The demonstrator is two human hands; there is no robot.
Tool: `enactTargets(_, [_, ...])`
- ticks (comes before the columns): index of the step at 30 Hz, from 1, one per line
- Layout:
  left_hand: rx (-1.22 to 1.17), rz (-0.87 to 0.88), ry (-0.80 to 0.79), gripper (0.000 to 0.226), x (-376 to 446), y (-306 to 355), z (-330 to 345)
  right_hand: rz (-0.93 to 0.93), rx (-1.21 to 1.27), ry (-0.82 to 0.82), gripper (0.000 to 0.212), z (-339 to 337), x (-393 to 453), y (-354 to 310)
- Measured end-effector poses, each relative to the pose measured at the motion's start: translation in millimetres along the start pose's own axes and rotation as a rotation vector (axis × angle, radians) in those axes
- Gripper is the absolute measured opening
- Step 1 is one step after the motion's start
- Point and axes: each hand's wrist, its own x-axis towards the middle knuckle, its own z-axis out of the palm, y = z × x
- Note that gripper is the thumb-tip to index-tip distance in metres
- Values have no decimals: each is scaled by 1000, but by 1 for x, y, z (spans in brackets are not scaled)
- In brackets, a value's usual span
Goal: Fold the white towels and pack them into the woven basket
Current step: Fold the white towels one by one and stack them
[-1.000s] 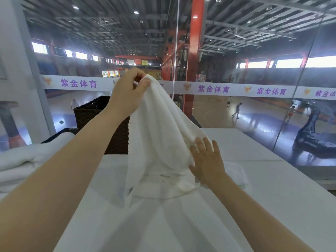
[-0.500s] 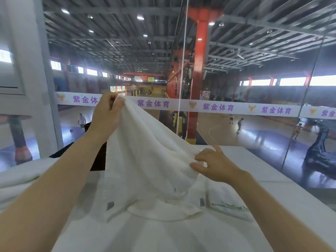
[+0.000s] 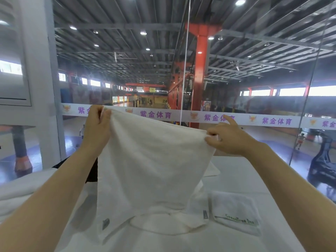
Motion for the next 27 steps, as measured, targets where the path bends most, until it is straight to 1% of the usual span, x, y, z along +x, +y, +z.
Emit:
enactTargets(2, [-20,19,43,17,0,3,-3,13,-116,149,37,-8,2,0])
enactTargets(4, [-37,41,90,15,3,5,-6,82,-169,305,35,-16,4,-4])
enactTargets(6, [-42,93,131,12,4,10,-10,125,-179,417,32,-22,6,-9])
enactTargets(7, [-49,125,151,10,5,14,-11,127,-143,459,30,-24,9,-10])
enactTargets(9, [-63,170,186,12,6,21,-13,110,41,532,21,-29,13,-11])
enactTargets(11, [-43,175,181,10,11,26,-15,131,223,548,16,-36,17,-13])
enactTargets(14, [58,120,79,10,21,25,-19,175,346,550,13,-48,18,-13])
enactTargets(16, [82,80,8,12,25,21,-19,151,395,633,6,-54,14,-9])
enactTargets(17, [79,69,-19,13,26,20,-19,154,449,648,2,-57,12,-5])
enactTargets(18, [73,59,-37,14,26,20,-18,178,501,589,2,-60,11,-1])
enactTargets(19, [67,55,-40,15,25,20,-18,205,500,448,6,-62,10,0])
enactTargets(20, [60,54,-31,15,24,19,-18,209,451,268,8,-62,9,0])
enactTargets(21, [52,59,-16,14,23,18,-18,197,427,123,8,-61,7,1])
enactTargets(22, [48,63,-2,13,23,17,-19,178,445,57,7,-60,5,2])
enactTargets(23, [51,64,2,12,23,17,-19,169,490,66,6,-60,3,2])
enactTargets(25, [62,55,-4,11,22,16,-20,165,583,176,6,-60,1,4])
enactTargets(26, [60,50,-3,10,21,16,-20,160,629,177,6,-60,1,7])
enactTargets(27, [49,45,0,9,21,16,-19,164,675,131,10,-61,1,9])
